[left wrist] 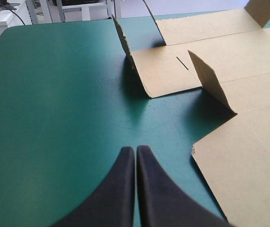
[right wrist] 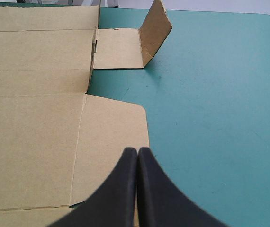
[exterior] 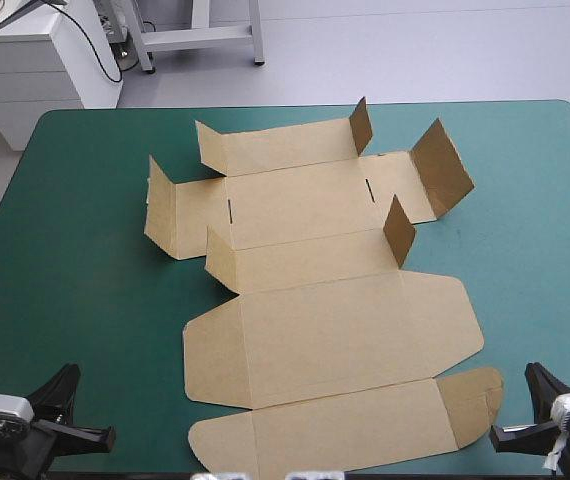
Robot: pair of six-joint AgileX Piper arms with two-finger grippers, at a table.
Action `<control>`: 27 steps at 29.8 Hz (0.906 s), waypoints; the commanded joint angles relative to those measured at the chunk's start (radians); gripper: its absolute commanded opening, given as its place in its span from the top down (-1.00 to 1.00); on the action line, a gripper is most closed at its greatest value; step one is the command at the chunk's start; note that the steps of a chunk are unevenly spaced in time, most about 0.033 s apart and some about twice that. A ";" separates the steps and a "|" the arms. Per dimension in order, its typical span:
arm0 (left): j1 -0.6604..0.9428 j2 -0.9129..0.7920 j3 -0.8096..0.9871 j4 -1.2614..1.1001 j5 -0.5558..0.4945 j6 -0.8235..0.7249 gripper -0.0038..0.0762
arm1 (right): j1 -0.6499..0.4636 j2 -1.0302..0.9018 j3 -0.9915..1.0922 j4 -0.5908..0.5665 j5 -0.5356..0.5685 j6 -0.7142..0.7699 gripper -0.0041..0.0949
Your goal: Fold the box
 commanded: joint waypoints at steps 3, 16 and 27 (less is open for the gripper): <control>-0.003 -0.005 -0.022 -0.007 -0.076 -0.008 0.92 | 0.005 -0.026 -0.034 -0.007 -0.077 -0.007 0.95; -0.003 -0.005 -0.022 -0.007 -0.076 -0.008 0.92 | 0.005 0.035 -0.037 -0.001 -0.088 -0.094 0.95; -0.003 -0.005 -0.022 -0.007 -0.076 -0.004 0.92 | 0.011 0.550 -0.267 0.157 -0.105 -0.194 0.95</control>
